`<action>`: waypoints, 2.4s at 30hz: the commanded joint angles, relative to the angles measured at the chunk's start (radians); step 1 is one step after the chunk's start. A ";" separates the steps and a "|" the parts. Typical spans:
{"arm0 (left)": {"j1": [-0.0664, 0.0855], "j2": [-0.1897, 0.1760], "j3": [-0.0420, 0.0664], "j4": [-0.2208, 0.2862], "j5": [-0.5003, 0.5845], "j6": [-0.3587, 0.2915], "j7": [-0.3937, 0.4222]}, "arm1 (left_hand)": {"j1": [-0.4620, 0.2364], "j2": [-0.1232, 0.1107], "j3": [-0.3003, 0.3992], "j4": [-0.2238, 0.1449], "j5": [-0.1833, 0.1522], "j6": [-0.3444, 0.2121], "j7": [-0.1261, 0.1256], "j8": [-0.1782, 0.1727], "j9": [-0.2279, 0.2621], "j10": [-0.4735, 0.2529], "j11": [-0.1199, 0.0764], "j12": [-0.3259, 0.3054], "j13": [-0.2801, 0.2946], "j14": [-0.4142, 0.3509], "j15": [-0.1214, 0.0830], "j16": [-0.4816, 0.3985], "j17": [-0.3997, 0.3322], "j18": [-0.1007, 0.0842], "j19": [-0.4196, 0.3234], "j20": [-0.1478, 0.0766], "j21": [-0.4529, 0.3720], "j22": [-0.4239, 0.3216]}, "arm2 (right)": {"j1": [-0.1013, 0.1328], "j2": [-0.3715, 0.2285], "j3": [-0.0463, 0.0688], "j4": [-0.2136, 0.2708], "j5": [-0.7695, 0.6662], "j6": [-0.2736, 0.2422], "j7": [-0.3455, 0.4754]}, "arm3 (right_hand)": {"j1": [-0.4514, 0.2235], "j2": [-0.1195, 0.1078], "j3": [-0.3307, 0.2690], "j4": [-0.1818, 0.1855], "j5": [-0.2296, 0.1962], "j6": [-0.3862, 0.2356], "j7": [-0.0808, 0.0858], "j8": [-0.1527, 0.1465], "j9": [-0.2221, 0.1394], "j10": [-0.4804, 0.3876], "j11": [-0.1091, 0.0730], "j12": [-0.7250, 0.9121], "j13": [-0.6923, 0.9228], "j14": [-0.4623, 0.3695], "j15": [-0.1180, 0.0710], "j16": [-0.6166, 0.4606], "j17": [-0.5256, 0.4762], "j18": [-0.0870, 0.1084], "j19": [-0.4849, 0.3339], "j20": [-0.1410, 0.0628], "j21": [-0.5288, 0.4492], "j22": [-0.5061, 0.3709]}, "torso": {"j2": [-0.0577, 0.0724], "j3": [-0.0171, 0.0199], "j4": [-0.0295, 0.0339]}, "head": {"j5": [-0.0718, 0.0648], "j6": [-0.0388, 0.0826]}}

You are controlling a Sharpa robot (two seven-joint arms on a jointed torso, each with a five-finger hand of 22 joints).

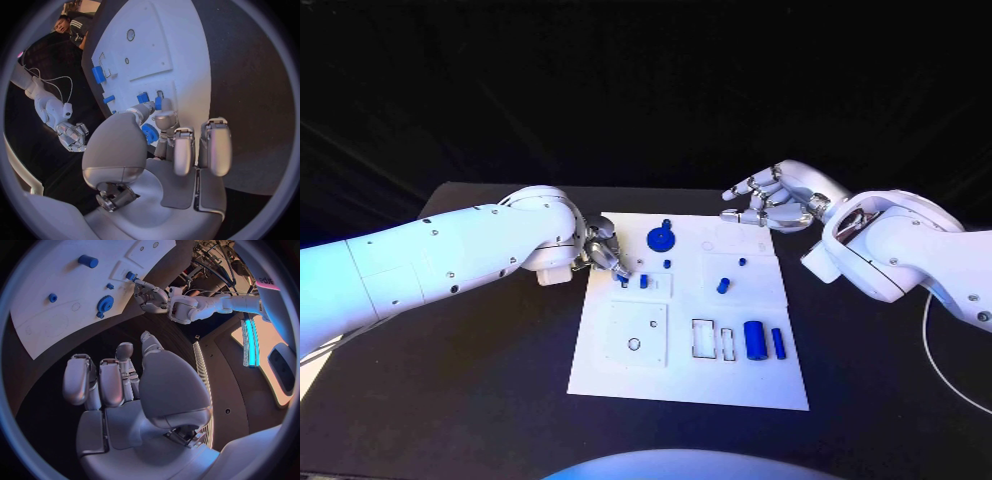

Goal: Assemble the parts on the task board

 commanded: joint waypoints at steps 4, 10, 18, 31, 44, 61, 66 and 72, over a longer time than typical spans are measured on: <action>-0.001 0.003 -0.001 0.002 -0.015 0.068 -0.016 | 0.008 0.004 0.139 -0.132 0.004 0.008 -0.001 0.005 0.000 0.008 -0.001 0.003 0.000 0.105 -0.005 0.003 0.263 -0.006 0.061 -0.005 0.001 0.180 | -0.001 0.000 0.000 0.001 -0.005 0.013 0.003 | 0.002 0.010 -0.008 0.001 0.005 0.004 0.000 0.004 0.001 -0.007 -0.001 0.004 0.001 0.028 -0.003 -0.006 0.000 0.011 -0.005 0.000 -0.006 -0.001 | -0.001 0.0001 0.0004 | 0.000 -0.004; -0.003 0.009 -0.002 -0.003 -0.022 0.071 -0.021 | 0.008 0.004 0.139 -0.132 0.004 0.008 -0.001 0.005 0.000 0.008 -0.001 0.003 0.000 0.105 -0.005 0.003 0.263 -0.006 0.061 -0.005 0.001 0.180 | -0.001 0.001 0.000 0.001 -0.005 0.013 0.004 | 0.002 0.010 -0.008 0.001 0.005 0.004 0.000 0.004 0.001 -0.007 -0.001 0.004 0.001 0.028 -0.003 -0.006 0.000 0.011 -0.005 0.000 -0.006 -0.001 | 0.000 -0.0002 -0.0003 | 0.002 -0.006; -0.006 0.012 -0.006 -0.001 -0.024 0.072 -0.029 | 0.007 0.004 0.140 -0.133 0.004 0.009 -0.002 0.004 0.000 0.008 -0.001 0.004 0.001 0.105 -0.005 0.003 0.263 -0.006 0.061 -0.005 0.001 0.179 | -0.001 -0.002 0.000 0.002 -0.005 0.013 0.003 | 0.002 0.010 -0.008 0.001 0.005 0.004 0.000 0.004 0.001 -0.007 -0.001 0.004 0.001 0.028 -0.003 -0.006 0.000 0.011 -0.005 0.000 -0.006 -0.001 | 0.000 0.0001 0.0000 | 0.000 -0.008; -0.006 0.025 -0.008 -0.005 -0.012 0.073 -0.026 | -0.038 0.007 0.137 -0.113 0.003 0.027 -0.007 0.004 -0.004 0.027 -0.004 0.030 0.033 0.105 -0.007 0.003 0.263 -0.007 0.062 -0.005 0.003 0.183 | -0.001 -0.003 0.000 0.004 -0.005 0.011 0.003 | 0.003 0.011 -0.011 0.002 0.008 0.005 0.000 0.005 0.002 -0.007 -0.001 0.006 0.001 0.028 -0.003 -0.006 0.001 0.011 -0.005 0.000 -0.007 -0.001 | -0.001 0.0010 0.0003 | -0.001 -0.008; -0.006 0.051 -0.009 -0.020 -0.006 0.071 -0.072 | -0.122 0.016 0.077 -0.064 -0.001 0.055 -0.018 -0.008 -0.018 0.037 -0.011 0.042 0.052 0.105 -0.013 0.003 0.263 -0.007 0.063 -0.009 0.004 0.186 | -0.001 -0.005 0.000 0.008 -0.009 0.008 -0.002 | 0.003 0.012 -0.012 0.003 0.009 0.006 0.000 0.005 0.002 -0.006 -0.001 0.007 0.001 0.028 -0.003 -0.006 0.001 0.011 -0.005 0.000 -0.007 -0.002 | -0.001 0.0017 -0.0011 | -0.004 -0.006; -0.006 0.059 -0.009 -0.045 -0.014 0.073 -0.087 | -0.167 0.022 0.014 -0.030 -0.002 0.072 -0.020 -0.019 -0.031 0.039 -0.013 0.044 0.059 0.105 -0.016 0.003 0.263 -0.009 0.066 -0.011 0.009 0.193 | -0.001 -0.008 0.000 0.010 -0.008 0.006 0.000 | 0.003 0.012 -0.013 0.004 0.009 0.007 0.000 0.006 0.002 -0.008 -0.001 0.005 -0.001 0.027 -0.003 -0.010 -0.003 0.011 -0.007 0.000 -0.009 -0.005 | -0.001 0.0004 -0.0002 | -0.006 -0.007; -0.006 0.056 -0.008 -0.044 -0.018 0.072 -0.088 | -0.195 0.006 -0.040 -0.011 -0.005 0.081 -0.022 -0.022 -0.037 0.041 -0.014 0.047 0.064 0.105 -0.016 0.003 0.263 -0.010 0.068 -0.011 0.013 0.197 | -0.001 -0.008 0.000 0.009 -0.008 0.006 0.001 | 0.003 0.012 -0.014 0.004 0.009 0.007 0.000 0.006 0.002 -0.009 -0.001 0.003 -0.003 0.027 -0.003 -0.011 -0.005 0.012 -0.008 0.000 -0.010 -0.007 | -0.001 -0.0006 0.0000 | -0.007 -0.007; -0.006 0.043 -0.004 -0.032 -0.022 0.040 -0.086 | -0.238 -0.007 -0.145 0.032 -0.009 0.094 -0.023 -0.023 -0.048 0.047 -0.015 0.052 0.072 0.105 -0.017 0.003 0.263 -0.013 0.073 -0.013 0.022 0.206 | -0.001 -0.008 0.000 0.008 -0.007 0.005 0.002 | 0.002 0.012 -0.014 0.004 0.009 0.007 0.000 0.006 0.002 -0.010 -0.001 0.002 -0.004 0.026 -0.003 -0.012 -0.007 0.012 -0.010 0.000 -0.011 -0.009 | -0.001 -0.0006 -0.0004 | -0.008 -0.006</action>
